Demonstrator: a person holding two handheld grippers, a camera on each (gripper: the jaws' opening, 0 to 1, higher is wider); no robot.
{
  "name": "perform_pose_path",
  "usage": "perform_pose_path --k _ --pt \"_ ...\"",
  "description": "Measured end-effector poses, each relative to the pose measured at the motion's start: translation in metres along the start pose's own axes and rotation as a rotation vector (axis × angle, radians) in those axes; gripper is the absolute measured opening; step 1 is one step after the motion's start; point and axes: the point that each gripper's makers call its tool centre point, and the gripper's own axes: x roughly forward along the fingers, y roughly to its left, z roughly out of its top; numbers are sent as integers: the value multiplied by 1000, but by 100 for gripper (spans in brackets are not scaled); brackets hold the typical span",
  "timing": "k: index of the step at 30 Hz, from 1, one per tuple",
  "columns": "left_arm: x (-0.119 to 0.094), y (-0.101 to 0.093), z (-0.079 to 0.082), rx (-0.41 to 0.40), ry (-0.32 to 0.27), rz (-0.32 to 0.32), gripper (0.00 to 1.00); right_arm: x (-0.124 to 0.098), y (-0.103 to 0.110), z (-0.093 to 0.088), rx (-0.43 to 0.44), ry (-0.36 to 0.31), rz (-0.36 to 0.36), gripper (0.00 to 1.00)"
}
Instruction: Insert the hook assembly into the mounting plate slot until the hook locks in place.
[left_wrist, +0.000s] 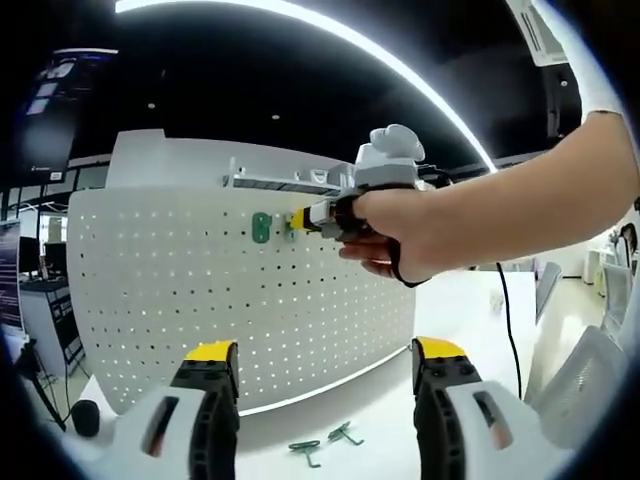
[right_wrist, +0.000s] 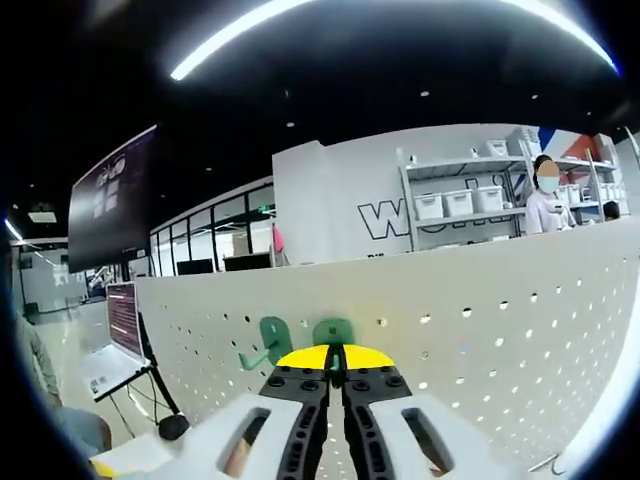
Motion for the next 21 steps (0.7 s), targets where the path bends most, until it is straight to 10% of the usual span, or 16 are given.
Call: perform_pose_path --k 21 --pt "-3 0 -2 -18 1 0 71 -1 -5 5 31 -5 -24 1"
